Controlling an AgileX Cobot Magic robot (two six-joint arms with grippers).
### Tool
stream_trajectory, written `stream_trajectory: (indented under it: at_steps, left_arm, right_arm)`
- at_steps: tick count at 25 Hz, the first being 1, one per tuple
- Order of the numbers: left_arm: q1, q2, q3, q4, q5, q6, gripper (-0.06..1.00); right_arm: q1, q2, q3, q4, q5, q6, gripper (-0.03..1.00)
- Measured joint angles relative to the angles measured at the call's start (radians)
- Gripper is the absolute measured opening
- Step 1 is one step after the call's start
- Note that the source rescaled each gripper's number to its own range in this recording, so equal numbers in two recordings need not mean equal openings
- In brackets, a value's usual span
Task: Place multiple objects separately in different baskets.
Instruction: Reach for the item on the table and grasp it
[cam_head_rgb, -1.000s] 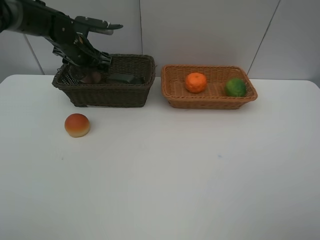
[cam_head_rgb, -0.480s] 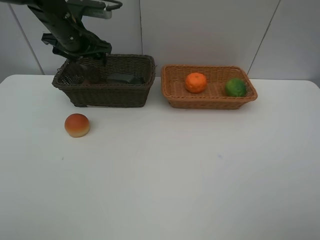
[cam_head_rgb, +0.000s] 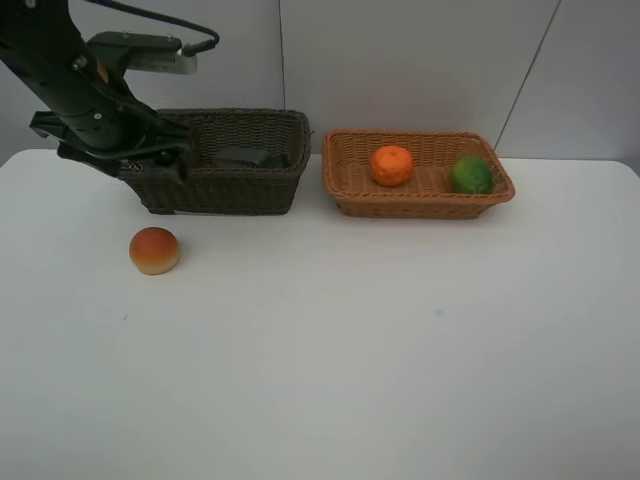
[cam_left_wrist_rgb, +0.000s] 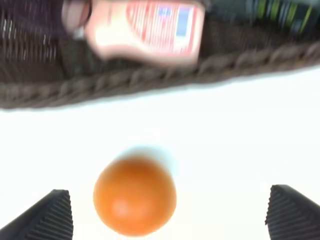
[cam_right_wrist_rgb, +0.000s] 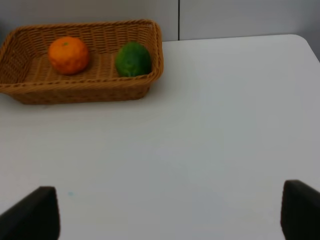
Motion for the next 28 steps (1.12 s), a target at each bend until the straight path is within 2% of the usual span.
stream_trajectory:
  at_steps: [8,12,17,28]
  left_arm:
    - [0.000,-0.008,0.163,0.019,-0.029,-0.056,1.00]
    - [0.000,-0.008,0.217,0.066,-0.105,-0.068,1.00]
    - [0.032,-0.004,0.264,0.130,-0.261,-0.132,1.00]
    - [0.068,0.097,0.273,0.139,-0.434,-0.121,1.00]
  right_arm:
    - [0.000,0.000,0.000,0.000,0.000,0.000,0.92]
    - [0.000,0.000,0.003,0.000,0.000,0.000,0.92]
    - [0.000,0.000,0.003,0.000,0.000,0.000,0.92]
    - [0.000,0.000,0.003,0.000,0.000,0.000,0.92]
